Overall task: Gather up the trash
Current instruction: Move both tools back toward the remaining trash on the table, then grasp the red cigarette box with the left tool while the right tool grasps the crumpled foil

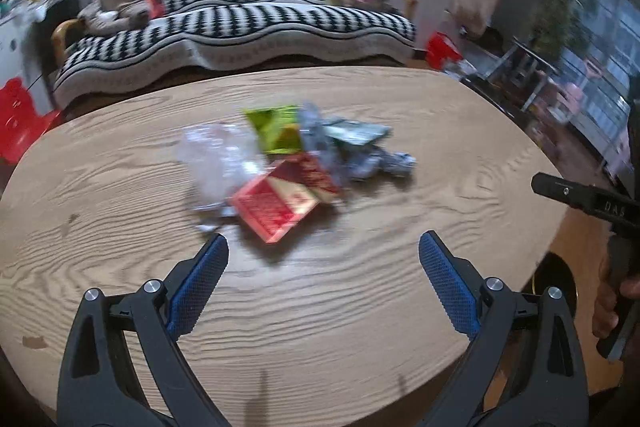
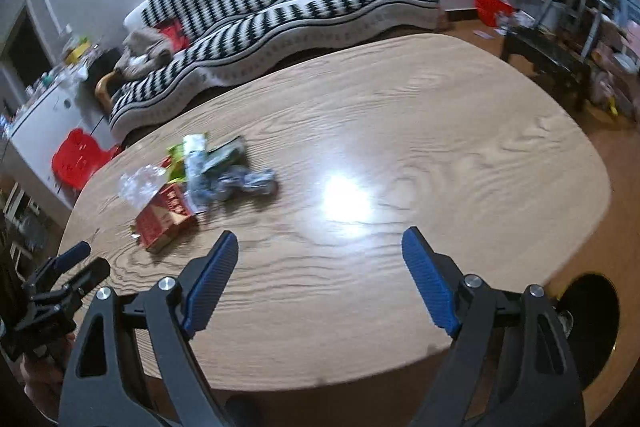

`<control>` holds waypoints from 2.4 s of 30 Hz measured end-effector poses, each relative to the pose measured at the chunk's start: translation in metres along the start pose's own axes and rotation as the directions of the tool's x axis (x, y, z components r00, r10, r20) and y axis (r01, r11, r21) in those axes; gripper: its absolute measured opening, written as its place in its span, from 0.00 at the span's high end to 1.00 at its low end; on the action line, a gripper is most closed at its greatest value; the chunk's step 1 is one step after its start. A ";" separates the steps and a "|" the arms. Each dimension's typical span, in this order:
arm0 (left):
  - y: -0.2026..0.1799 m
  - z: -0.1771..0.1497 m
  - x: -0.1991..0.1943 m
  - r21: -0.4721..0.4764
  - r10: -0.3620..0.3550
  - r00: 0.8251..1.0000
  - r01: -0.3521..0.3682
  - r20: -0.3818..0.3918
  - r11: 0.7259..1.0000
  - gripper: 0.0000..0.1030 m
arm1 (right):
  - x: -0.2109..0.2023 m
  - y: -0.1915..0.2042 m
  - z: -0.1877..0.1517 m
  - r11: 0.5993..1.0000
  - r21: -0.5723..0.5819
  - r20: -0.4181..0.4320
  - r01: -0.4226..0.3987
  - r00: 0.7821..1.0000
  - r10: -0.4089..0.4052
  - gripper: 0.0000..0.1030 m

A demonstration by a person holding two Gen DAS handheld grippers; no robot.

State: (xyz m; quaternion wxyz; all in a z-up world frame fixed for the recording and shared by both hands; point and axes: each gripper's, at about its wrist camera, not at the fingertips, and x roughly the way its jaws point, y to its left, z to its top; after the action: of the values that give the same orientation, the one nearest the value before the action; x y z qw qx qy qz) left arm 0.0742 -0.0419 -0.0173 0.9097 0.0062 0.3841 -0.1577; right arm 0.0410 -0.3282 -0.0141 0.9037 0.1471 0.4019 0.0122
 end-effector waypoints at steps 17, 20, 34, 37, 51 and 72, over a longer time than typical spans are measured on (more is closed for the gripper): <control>0.038 0.003 0.039 0.063 0.079 0.997 -0.079 -0.004 0.995 0.09 | 0.064 0.051 0.009 0.995 -0.098 -0.050 -0.012 0.999 0.007 0.21; 0.042 0.004 0.052 0.065 0.072 0.997 -0.071 -0.012 0.995 0.09 | 0.081 0.051 0.012 0.995 -0.099 -0.063 -0.005 0.998 -0.001 0.21; 0.012 0.016 0.094 0.126 0.049 0.999 -0.047 -0.017 0.991 0.09 | 0.142 0.049 0.023 0.991 -0.127 -0.105 0.045 0.993 -0.058 0.21; 0.009 0.017 0.107 0.137 0.056 0.998 -0.051 -0.036 0.989 0.09 | 0.153 0.052 0.027 0.983 -0.169 -0.112 0.071 0.990 -0.091 0.21; -0.005 0.019 0.123 0.176 0.040 0.996 -0.026 -0.079 0.984 0.32 | 0.170 0.067 0.035 0.959 -0.281 -0.111 0.035 0.991 -0.069 0.67; -0.019 0.010 0.056 0.190 0.007 0.997 0.008 -0.076 0.982 0.38 | 0.102 0.048 0.016 0.988 -0.151 -0.113 -0.041 0.993 0.024 0.98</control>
State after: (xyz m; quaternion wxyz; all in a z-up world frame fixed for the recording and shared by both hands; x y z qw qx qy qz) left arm 0.1124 -0.0775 -0.0476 0.8896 0.0989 0.4019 -0.1934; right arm 0.1265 -0.2723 -0.0646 0.8882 0.0827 0.4470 0.0659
